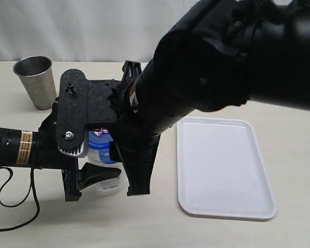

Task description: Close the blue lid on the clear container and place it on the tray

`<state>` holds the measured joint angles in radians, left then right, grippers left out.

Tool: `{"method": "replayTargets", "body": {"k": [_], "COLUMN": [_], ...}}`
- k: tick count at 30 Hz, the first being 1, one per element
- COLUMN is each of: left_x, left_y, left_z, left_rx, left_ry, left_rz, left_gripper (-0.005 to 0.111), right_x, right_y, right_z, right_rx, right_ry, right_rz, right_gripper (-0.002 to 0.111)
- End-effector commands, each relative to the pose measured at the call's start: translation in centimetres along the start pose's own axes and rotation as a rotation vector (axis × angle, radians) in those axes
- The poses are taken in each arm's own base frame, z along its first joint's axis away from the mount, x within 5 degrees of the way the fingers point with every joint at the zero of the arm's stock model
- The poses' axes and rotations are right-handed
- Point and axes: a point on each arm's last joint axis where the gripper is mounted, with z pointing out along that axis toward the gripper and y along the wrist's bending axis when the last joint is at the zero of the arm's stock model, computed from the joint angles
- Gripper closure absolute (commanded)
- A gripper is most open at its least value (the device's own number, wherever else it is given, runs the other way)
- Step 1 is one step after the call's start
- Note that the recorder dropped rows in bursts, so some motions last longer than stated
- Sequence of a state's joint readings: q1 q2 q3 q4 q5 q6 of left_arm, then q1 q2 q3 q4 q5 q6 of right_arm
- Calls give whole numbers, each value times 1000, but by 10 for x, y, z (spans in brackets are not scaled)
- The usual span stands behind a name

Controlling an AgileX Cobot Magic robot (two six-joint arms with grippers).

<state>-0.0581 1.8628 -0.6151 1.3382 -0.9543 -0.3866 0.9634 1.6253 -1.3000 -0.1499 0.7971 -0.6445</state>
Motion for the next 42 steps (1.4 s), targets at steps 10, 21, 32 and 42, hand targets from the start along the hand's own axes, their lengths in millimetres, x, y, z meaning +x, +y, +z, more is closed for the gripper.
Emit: {"method": "replayTargets", "body": {"k": [10,21,32,42], "left_x": [-5,-7,-9,-9], "left_y": [-1,-1,-3,-4], "left_z": [1,1,0,0], "left_rx": [6,10,37,40], "left_ry": [-29,-49,-70,-69], "left_rz": [-1,-3,8,10], "left_gripper": [107,107,107,107], "right_x": [2,2,1,6], "right_y": [6,15,33,35], "right_z": [30,58,94,100], "right_rx": [38,-14,-36,-21], "right_ry": [-7,46,162,190], "right_rz": [-13,-47,-148,-167], "right_gripper": [64,64,68,68]}}
